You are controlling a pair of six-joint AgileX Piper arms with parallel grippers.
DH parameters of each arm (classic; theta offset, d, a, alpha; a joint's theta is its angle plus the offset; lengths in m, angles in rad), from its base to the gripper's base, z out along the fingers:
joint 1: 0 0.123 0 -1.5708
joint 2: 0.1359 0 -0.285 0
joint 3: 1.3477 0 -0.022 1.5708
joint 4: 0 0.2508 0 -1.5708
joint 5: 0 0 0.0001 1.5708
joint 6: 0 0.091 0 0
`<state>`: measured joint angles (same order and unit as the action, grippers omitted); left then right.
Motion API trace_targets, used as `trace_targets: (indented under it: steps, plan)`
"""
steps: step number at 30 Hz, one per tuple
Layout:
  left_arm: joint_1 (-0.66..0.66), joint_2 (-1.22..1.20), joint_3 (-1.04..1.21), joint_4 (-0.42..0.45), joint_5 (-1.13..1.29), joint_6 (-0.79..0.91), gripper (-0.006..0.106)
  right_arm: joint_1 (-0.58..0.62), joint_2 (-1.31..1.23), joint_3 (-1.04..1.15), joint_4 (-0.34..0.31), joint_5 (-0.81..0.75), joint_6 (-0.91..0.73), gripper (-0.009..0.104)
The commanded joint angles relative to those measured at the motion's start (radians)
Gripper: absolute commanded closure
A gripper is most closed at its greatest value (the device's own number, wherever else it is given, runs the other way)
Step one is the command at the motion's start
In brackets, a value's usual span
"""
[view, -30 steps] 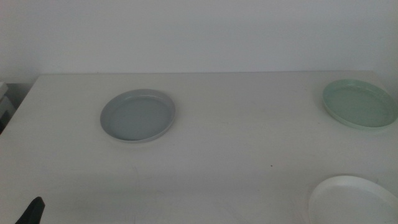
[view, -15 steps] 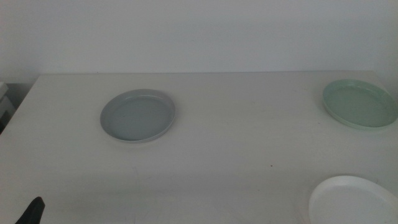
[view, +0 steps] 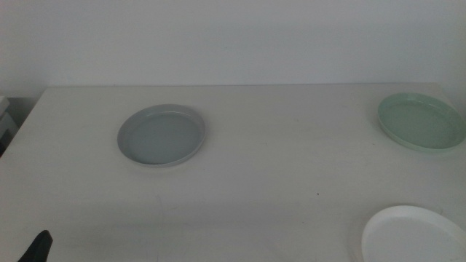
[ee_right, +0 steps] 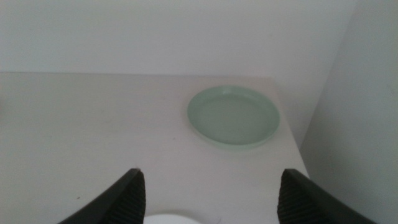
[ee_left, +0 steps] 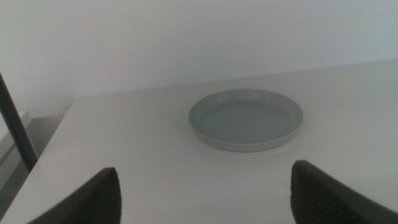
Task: Stack the three bowls on top of each other.
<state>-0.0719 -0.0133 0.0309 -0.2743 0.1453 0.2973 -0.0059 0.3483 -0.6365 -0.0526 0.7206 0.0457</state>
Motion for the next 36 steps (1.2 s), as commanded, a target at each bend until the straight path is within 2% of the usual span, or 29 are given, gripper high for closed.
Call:
trace_targets:
  steps: [1,10,15,23,28,32,36]
  plan:
    - [0.002,-0.014,-0.005,-0.006,-0.072,-0.008,-0.004,-0.001,0.063,-0.108,0.003,0.02,0.018,0.041]
    - [0.002,-0.014,-0.005,-0.006,-0.072,-0.008,-0.004,-0.001,0.296,-0.348,0.124,0.246,0.005,0.041]
    - [0.002,-0.014,-0.005,-0.006,-0.072,-0.008,-0.004,-0.001,0.431,-0.422,0.12,0.298,-0.006,0.041]
    - [0.002,-0.014,-0.005,-0.006,-0.072,-0.008,-0.004,-0.001,0.606,-0.423,0.114,0.345,-0.006,0.041]
    - [0.002,-0.014,-0.005,-0.006,-0.072,-0.008,-0.004,-0.009,0.705,-0.41,0.083,0.35,-0.007,0.041]
    - [0.002,-0.014,-0.005,-0.006,-0.072,-0.007,-0.004,-0.066,0.74,-0.341,0.085,0.325,-0.033,0.041]
    - [0.002,-0.014,-0.005,-0.006,-0.072,-0.007,-0.004,-0.154,0.771,-0.273,0.097,0.297,-0.146,0.041]
